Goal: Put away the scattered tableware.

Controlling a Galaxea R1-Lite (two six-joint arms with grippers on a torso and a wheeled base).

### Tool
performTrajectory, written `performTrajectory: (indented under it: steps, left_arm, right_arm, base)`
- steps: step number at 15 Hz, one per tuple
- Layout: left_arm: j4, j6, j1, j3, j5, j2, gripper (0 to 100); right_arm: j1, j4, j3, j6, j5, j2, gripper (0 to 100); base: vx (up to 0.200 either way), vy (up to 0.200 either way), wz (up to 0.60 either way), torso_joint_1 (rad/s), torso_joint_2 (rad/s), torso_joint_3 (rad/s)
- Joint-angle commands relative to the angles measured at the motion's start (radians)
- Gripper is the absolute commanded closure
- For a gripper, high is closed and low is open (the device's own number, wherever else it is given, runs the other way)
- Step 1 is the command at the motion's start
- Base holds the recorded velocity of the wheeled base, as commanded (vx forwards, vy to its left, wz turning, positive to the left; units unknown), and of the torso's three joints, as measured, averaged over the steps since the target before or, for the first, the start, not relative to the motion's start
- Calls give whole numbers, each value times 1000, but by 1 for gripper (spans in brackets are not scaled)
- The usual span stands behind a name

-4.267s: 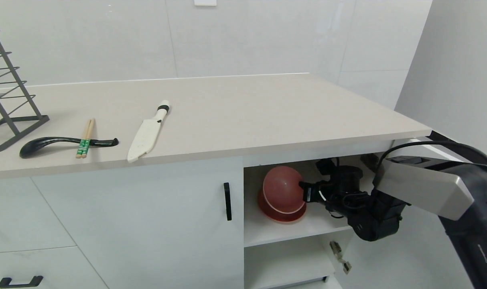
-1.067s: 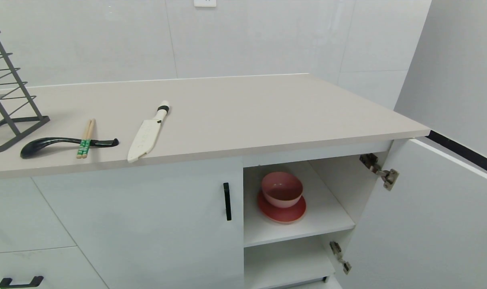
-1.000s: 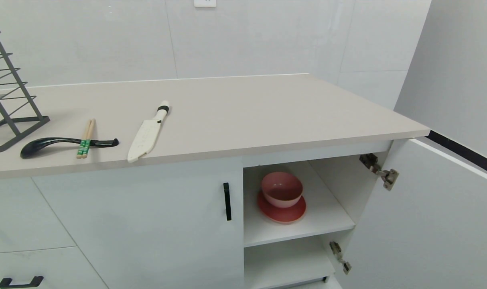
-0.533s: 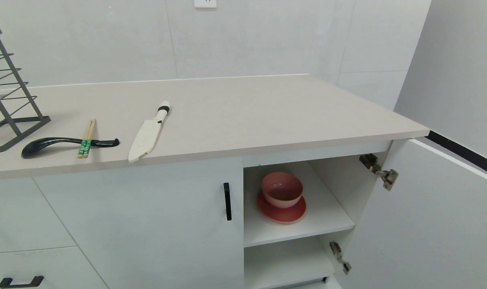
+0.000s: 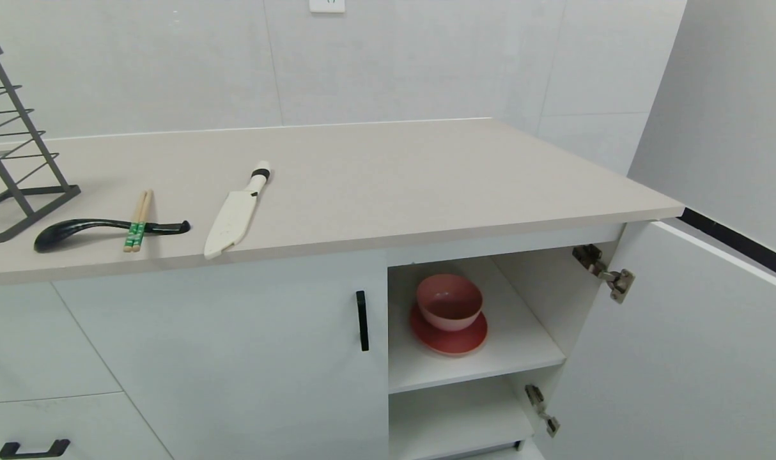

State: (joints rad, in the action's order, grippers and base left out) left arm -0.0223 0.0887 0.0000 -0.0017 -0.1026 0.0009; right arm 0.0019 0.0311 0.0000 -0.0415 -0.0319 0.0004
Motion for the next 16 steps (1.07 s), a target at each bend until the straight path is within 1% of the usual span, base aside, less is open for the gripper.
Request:
performTrajectory:
  steps: [1, 2, 5, 15, 16]
  left_arm:
    - [39, -63, 0, -3, 55, -1, 0]
    - [25, -98, 0, -1, 90, -1, 0]
    - [27, -96, 0, 0, 93, -1, 0]
    - [27, -96, 0, -1, 95, -1, 0]
    - [27, -96, 0, 0, 95, -1, 0]
  right_arm:
    - [1, -22, 0, 28, 30, 1, 0]
    - [1, -22, 0, 32, 29, 1, 0]
    - [1, -22, 0, 37, 29, 1, 0]
    - [1, -22, 0, 37, 29, 1, 0]
    - [0, -22, 0, 37, 29, 1, 0]
  base:
    - [0, 0, 0, 0, 0, 0]
    - [0, 0, 0, 0, 0, 0]
    - [0, 0, 0, 0, 0, 0]
    - [-200, 0, 0, 3, 1, 1]
    - [-200, -200, 0, 2, 2, -2]
